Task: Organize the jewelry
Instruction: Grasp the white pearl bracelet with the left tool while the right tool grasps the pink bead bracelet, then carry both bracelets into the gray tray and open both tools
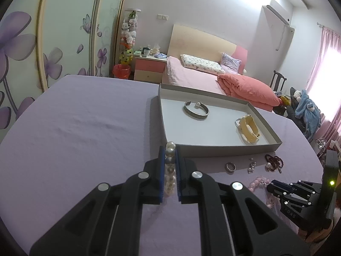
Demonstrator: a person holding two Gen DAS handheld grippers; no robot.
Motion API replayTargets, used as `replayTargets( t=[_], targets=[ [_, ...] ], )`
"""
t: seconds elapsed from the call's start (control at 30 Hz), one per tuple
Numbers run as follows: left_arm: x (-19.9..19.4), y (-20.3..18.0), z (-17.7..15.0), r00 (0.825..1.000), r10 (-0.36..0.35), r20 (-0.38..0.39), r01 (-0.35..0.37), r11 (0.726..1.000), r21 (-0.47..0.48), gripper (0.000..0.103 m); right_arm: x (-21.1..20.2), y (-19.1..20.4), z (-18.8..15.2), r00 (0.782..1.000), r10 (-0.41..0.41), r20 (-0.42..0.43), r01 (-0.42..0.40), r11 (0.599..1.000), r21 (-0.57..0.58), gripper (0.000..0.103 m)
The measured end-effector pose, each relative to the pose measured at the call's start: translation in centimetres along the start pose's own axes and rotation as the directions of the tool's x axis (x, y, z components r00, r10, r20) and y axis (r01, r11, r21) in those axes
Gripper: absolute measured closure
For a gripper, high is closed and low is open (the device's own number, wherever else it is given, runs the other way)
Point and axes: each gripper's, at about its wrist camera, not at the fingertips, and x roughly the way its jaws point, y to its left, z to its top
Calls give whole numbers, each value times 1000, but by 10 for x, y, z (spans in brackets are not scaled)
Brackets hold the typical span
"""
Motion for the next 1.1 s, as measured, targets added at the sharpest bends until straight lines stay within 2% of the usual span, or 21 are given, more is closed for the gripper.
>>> replayTargets(
  t=[0.17, 0.3, 0.53, 0.77, 1.1],
  targets=[
    [-2, 0, -1, 1000, -3, 6, 3, 1000, -4, 93, -3, -8, -3, 998, -66, 6, 67, 998, -9, 89],
    [-7, 1, -1, 1000, -6, 16, 6, 1000, -6, 93, -14, -24, -6, 996, -74, 49, 72, 997, 37, 89],
    [-20, 1, 1, 998, -28, 47, 29, 999, -14, 93, -45, -38, -3, 985, -26, 169, 8, 994, 106, 89],
    [-37, -4, -1, 995, -56, 78, 57, 998, -4, 93, -72, -35, 3, 955, 15, 295, -55, 990, 128, 89],
    [-60, -13, -6, 989, -99, 114, 99, 995, 11, 93, -86, -44, 4, 936, 15, 352, -82, 981, 176, 89]
  ],
)
